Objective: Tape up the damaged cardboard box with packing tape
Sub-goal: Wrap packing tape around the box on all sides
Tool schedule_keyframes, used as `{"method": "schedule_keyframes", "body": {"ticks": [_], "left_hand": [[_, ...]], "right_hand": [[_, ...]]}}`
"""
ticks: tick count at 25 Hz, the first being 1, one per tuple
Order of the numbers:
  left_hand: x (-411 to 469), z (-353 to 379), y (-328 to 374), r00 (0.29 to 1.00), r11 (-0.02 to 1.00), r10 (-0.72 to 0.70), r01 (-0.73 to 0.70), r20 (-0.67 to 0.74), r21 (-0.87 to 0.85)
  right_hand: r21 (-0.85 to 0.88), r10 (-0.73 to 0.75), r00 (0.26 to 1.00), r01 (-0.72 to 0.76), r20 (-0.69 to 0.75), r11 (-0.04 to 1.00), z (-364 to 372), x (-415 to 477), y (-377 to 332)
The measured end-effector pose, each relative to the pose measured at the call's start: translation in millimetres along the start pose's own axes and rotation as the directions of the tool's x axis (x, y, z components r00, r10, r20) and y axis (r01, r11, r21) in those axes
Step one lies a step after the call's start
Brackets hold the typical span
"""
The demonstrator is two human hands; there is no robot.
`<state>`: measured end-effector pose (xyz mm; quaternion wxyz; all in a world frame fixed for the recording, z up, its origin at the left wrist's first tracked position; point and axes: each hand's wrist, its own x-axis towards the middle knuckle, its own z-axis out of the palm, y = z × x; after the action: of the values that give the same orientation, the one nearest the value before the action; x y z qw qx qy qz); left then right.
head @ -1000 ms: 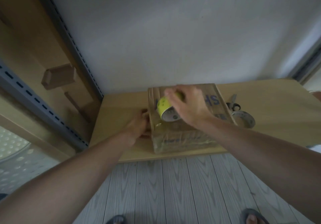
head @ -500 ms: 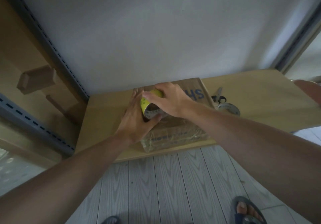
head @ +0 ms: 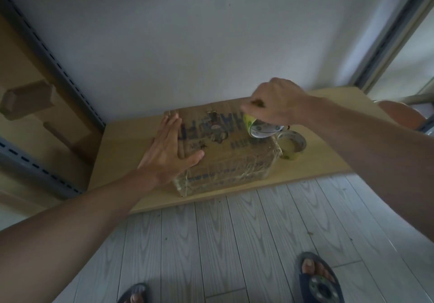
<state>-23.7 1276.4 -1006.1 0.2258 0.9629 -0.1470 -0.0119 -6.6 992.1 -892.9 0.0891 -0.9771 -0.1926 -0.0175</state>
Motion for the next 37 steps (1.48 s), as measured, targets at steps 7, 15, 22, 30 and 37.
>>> {"method": "schedule_keyframes", "body": {"ticks": [7, 15, 22, 30, 37], "left_hand": [[1.3, -0.6, -0.2, 1.0, 0.999, 0.017, -0.018, 0.023, 0.046], [2.1, -0.1, 1.2, 1.0, 1.0, 0.015, -0.015, 0.001, 0.008], [3.7, 2.0, -2.0, 0.999, 0.999, 0.033, -0.033, -0.011, -0.002], [2.5, 0.9, 0.4, 1.0, 1.0, 0.027, -0.027, -0.003, -0.006], [-1.9, 3.0, 7.3, 0.938, 0.811, -0.336, 0.333, 0.083, -0.48]], "right_hand": [[-0.066, 0.058, 0.996, -0.063, -0.075, 0.996, -1.6, -27.9, 51.7], [0.005, 0.146, 0.984, -0.147, -0.106, 0.989, 10.7, -32.8, 78.4], [0.04, 0.264, 0.961, -0.261, -0.088, 0.965, 27.9, -45.3, 105.5], [0.098, 0.318, 0.947, -0.313, -0.044, 0.945, 40.0, -50.5, 106.7], [0.162, 0.414, 0.896, -0.437, 0.157, 0.885, 82.3, -44.0, 87.1]]}}
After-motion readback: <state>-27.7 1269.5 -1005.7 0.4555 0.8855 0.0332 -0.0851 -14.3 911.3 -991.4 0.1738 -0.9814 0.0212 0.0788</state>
